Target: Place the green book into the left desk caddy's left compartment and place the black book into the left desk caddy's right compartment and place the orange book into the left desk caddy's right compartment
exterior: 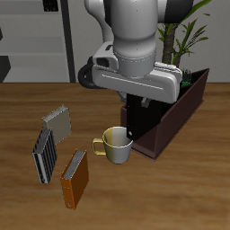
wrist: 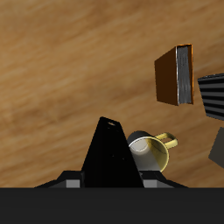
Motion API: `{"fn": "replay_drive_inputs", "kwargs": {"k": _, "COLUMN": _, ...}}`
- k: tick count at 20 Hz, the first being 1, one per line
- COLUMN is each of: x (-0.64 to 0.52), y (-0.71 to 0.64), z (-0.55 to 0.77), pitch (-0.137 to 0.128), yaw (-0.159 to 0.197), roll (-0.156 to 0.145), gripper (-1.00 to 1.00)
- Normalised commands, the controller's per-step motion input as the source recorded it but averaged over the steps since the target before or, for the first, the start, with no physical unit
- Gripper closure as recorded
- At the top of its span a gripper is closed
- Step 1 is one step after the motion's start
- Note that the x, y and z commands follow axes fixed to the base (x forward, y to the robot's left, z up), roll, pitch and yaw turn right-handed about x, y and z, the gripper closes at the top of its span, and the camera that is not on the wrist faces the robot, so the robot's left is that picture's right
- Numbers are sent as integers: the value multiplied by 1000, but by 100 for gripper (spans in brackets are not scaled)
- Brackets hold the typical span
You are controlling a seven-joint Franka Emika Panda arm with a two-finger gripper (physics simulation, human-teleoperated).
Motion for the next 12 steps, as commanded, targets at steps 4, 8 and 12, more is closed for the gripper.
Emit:
{"fn": "replay_drive_inputs", "kwargs": {"k": 4, "x": -418, "y": 93, "z": 383, "pitch": -43, "yaw": 51, "roll": -11, "gripper": 100}}
{"fn": "replay_drive_inputs", "kwargs": {"k": 8, "x": -389, "y": 106, "z": 295, "pitch": 19, "yaw": -6, "roll": -21, "gripper": 100}}
{"fn": "replay_drive_inputs", "kwargs": {"k": 12, "x": -424, "y": 168, "z": 121, "pitch": 25, "yaw": 7, "roll": 11, "gripper": 100}}
